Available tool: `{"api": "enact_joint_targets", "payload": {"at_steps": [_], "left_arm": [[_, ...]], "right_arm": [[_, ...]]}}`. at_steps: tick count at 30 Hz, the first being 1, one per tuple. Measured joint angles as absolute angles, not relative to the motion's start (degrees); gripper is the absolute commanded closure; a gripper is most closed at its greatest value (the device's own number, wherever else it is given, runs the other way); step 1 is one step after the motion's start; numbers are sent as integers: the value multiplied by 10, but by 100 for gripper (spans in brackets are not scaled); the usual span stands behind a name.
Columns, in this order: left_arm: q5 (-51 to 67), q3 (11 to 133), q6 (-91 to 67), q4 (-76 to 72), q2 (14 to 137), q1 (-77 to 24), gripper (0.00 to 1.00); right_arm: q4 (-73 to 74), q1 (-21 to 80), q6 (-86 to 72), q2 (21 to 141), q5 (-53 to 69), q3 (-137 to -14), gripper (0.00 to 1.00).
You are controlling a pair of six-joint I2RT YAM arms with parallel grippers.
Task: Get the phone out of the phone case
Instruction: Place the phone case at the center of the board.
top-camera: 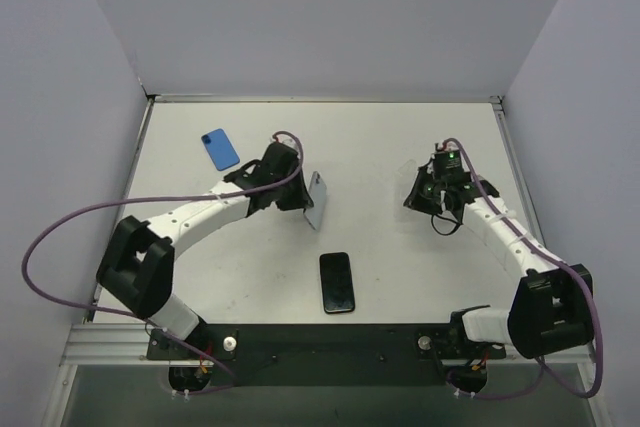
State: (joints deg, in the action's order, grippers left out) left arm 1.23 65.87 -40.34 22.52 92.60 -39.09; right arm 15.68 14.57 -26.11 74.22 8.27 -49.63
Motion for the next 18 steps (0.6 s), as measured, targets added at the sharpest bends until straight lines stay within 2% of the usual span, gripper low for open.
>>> {"api": "enact_joint_targets", "payload": {"at_steps": [8, 15, 16, 18], "left_arm": [[83, 572, -412, 180, 814, -234, 100], [163, 474, -429, 155, 748, -85, 100], [177, 460, -430, 155, 738, -60, 100], [204, 435, -432, 154, 720, -4, 100]], "right_arm": [[64, 30, -326, 750, 146, -475, 100], [1, -17, -367, 863, 190, -518, 100], [-10, -25, -375, 878, 199, -519, 98], [-27, -43, -390, 907, 215, -520, 81]]}}
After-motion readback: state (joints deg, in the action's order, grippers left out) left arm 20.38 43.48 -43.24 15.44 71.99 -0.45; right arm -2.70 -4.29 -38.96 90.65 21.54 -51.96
